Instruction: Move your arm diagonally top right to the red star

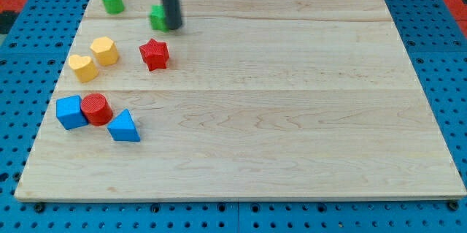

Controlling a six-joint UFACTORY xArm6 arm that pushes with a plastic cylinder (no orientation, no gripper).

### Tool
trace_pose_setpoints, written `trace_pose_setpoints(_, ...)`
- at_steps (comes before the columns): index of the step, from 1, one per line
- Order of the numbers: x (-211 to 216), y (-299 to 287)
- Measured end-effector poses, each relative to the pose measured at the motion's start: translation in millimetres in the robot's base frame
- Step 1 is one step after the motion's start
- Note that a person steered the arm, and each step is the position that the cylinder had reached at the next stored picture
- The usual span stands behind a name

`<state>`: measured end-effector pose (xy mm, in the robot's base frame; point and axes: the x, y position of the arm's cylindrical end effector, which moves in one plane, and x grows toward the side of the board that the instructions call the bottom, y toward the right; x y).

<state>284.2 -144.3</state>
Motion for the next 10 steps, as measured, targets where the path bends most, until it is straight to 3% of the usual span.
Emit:
trace_pose_setpoints(1,-16.2,-34.4)
trace_pose_setpoints(4,-19.7,5.0)
trace_pose_setpoints(7,1.1,128.5)
trace_pose_setpoints(10,1.1,180.6)
